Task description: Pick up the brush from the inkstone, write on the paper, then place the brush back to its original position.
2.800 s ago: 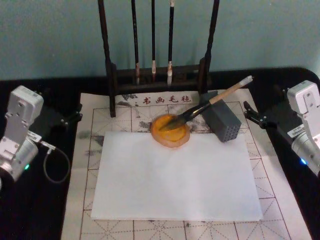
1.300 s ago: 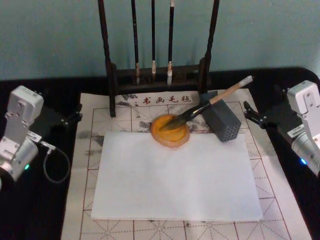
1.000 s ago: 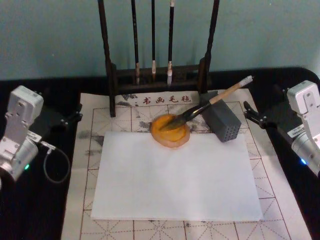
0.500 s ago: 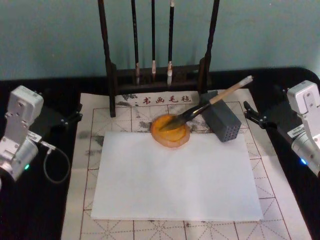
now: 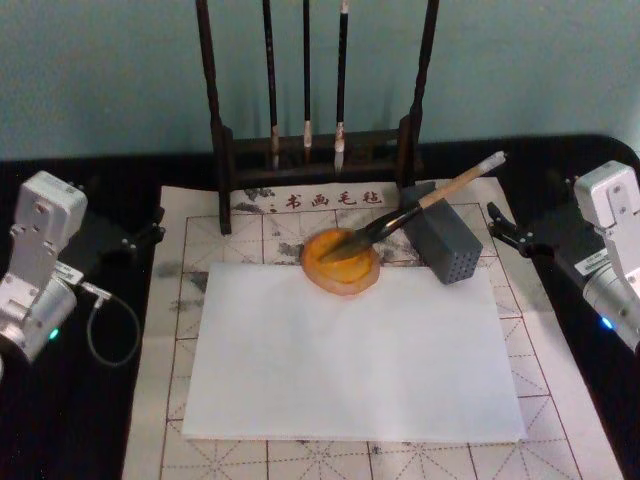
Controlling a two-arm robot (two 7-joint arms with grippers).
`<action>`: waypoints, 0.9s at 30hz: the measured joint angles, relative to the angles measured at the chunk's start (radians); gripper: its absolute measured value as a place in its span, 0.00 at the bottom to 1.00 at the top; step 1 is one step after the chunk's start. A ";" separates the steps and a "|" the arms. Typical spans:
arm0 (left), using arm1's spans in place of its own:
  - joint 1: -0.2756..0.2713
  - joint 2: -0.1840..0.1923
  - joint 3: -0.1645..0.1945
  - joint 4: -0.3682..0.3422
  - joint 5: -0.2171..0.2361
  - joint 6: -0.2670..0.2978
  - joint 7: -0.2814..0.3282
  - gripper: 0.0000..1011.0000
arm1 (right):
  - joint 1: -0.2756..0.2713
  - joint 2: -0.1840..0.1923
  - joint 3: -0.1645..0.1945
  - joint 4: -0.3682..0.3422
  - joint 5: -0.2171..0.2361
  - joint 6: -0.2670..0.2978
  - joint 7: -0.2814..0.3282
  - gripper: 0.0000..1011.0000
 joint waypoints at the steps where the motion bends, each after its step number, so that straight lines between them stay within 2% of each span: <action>1: 0.000 0.000 0.000 0.000 0.000 0.000 0.000 0.99 | 0.000 0.000 0.000 0.000 0.000 0.000 0.000 0.99; 12: 0.000 0.000 0.000 0.000 0.000 0.000 0.000 0.99 | -0.006 -0.010 0.016 0.003 0.002 -0.008 0.034 0.99; 21: 0.000 0.000 0.000 0.000 0.000 0.000 0.000 0.99 | -0.029 -0.039 0.059 -0.008 0.094 0.002 0.113 0.99; 27: 0.000 0.000 0.000 0.000 0.000 0.000 0.000 0.99 | -0.041 -0.069 0.100 -0.013 0.200 0.043 0.182 0.99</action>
